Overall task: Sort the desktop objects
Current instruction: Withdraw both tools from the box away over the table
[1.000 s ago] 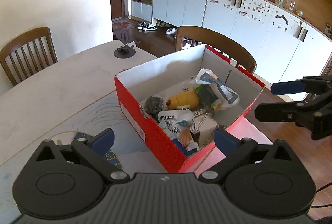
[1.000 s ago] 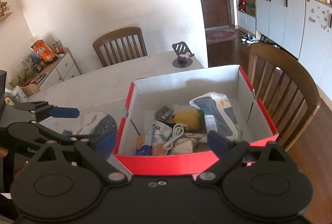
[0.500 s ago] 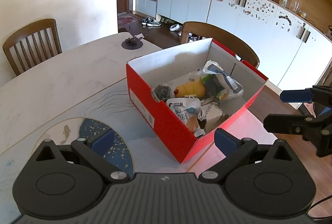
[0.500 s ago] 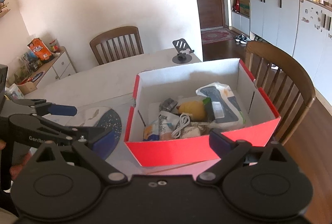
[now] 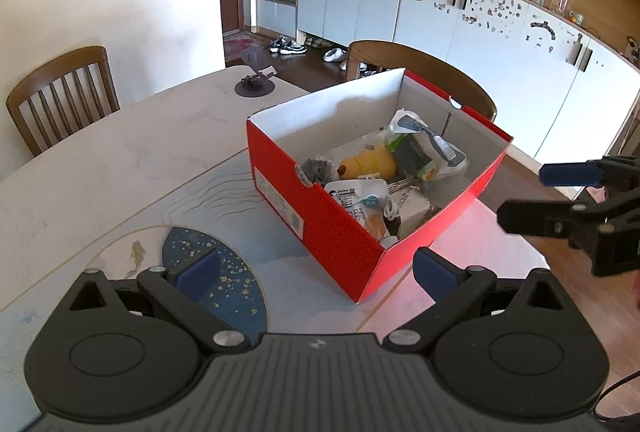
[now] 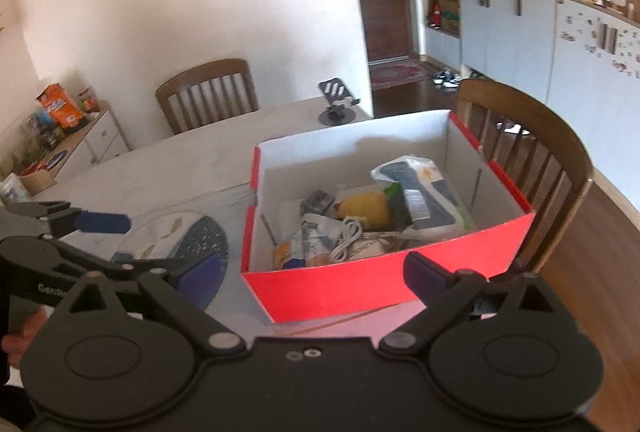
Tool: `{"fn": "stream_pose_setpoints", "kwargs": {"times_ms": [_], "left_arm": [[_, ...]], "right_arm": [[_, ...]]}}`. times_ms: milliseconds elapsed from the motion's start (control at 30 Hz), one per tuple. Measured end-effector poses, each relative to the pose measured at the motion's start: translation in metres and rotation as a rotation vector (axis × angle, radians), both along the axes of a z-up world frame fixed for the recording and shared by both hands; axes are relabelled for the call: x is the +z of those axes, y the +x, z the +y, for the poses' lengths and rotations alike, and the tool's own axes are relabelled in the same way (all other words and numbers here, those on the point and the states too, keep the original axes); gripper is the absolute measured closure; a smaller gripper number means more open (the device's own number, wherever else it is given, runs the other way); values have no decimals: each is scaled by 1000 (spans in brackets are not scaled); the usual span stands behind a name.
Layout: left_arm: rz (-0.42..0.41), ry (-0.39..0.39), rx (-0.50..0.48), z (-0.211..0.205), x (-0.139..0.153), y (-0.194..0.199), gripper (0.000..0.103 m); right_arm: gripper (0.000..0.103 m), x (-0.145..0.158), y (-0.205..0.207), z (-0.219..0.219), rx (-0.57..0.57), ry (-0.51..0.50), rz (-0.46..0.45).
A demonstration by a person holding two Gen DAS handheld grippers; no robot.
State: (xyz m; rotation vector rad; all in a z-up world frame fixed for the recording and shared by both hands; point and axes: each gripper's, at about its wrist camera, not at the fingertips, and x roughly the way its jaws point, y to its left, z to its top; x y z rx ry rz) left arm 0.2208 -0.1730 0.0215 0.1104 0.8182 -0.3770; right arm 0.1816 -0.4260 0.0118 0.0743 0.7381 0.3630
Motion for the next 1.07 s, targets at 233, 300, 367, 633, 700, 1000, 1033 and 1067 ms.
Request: {"fn": "stream_pose_setpoints", "kwargs": {"times_ms": [233,300,367,633,700,1000,1033,1067], "left_arm": [[-5,1,-8,0,0,-2,0],[-3,-1,-12,0,-1,-2,0],[0,-2,-16,1,-1,-2,0],[-7,12,-43,-2,-2,-5,0],[-15,16,-50,-3,-1,-7,0],[-32,5,-59,-1,0,-10,0],[-34,7,-54,-1,1,-11,0],[-34,9,-48,1,1,-11,0]], "right_arm": [[0,-6,4,-4,-71,-12,25],[0,-6,3,-5,-63,8,21],[0,-6,2,-4,-70,-5,13],[0,-4,0,-2,-81,-19,9],[0,-4,0,-2,-84,-24,6],[0,-4,0,-2,-85,-29,5],[0,-4,0,-2,-84,-30,5],[0,-3,0,-1,-83,-33,5]]}}
